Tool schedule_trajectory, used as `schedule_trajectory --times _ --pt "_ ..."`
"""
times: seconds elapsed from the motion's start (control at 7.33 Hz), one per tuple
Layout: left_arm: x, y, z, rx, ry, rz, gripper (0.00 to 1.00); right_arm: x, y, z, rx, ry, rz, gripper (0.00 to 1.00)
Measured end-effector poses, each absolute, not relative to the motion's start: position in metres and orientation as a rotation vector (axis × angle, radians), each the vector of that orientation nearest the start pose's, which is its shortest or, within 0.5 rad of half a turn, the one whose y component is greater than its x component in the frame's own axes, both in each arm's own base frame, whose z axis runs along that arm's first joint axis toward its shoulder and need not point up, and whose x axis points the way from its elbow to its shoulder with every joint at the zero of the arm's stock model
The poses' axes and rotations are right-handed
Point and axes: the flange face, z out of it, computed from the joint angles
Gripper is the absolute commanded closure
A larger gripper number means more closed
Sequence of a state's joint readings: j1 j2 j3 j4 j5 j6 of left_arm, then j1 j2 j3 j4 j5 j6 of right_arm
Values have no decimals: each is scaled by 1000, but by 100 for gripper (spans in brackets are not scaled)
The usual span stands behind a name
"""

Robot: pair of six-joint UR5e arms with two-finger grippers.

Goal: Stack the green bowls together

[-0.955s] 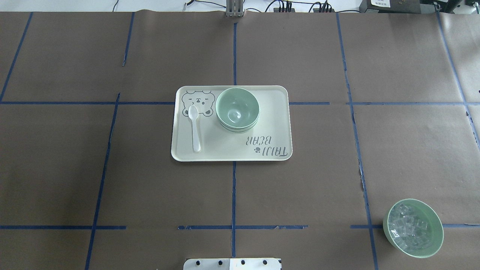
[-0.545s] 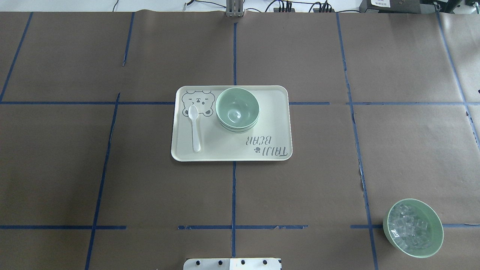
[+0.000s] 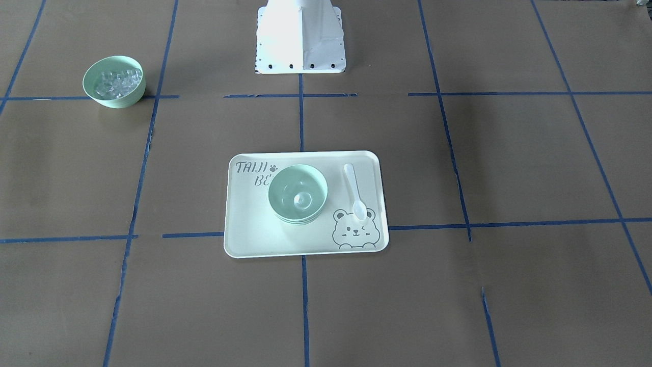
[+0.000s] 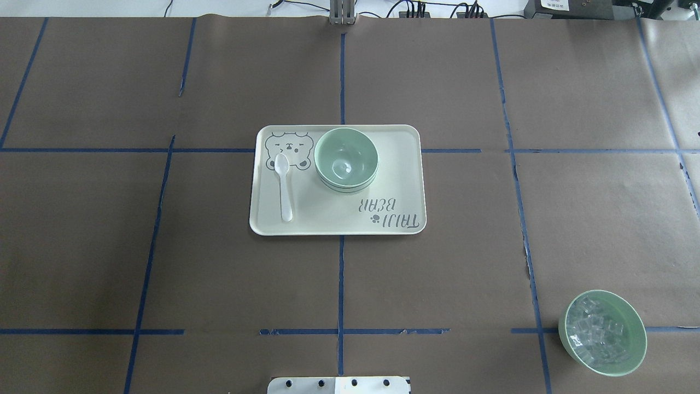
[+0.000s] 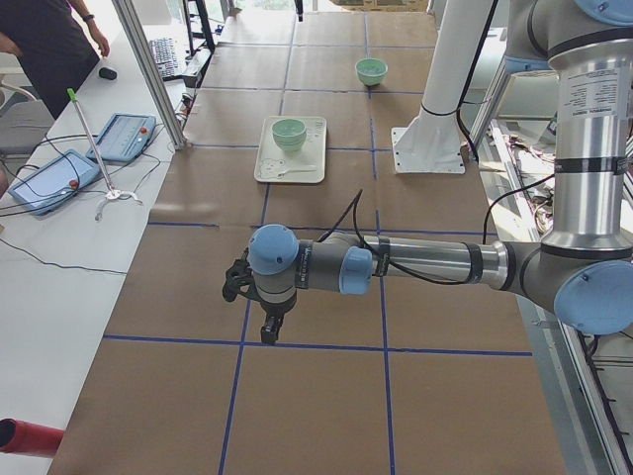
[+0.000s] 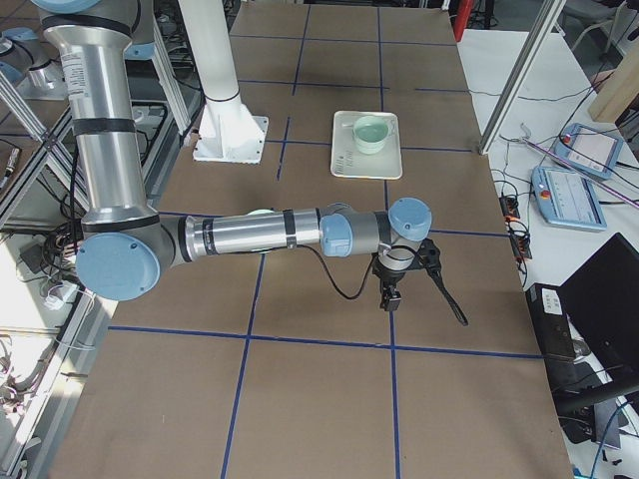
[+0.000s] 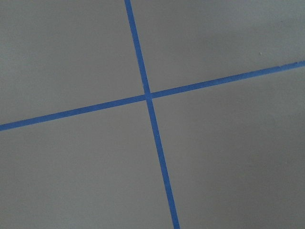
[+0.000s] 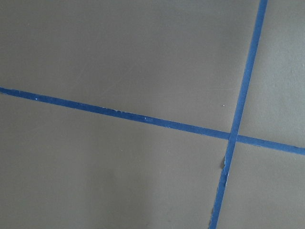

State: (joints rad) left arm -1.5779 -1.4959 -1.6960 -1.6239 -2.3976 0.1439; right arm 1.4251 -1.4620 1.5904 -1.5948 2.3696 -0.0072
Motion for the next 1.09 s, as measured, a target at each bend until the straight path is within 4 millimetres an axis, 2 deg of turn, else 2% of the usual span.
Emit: schedule_trajectory --times 0.27,0.68,1.09 --pt "-63 -462 628 146 818 165 0 -17 -541 593 43 -807 -185 0" --pt "-58 -460 635 81 809 151 0 -9 -530 577 81 -801 -187 0" --pt "-53 -469 634 69 745 172 0 -5 -521 577 85 -793 -184 0"
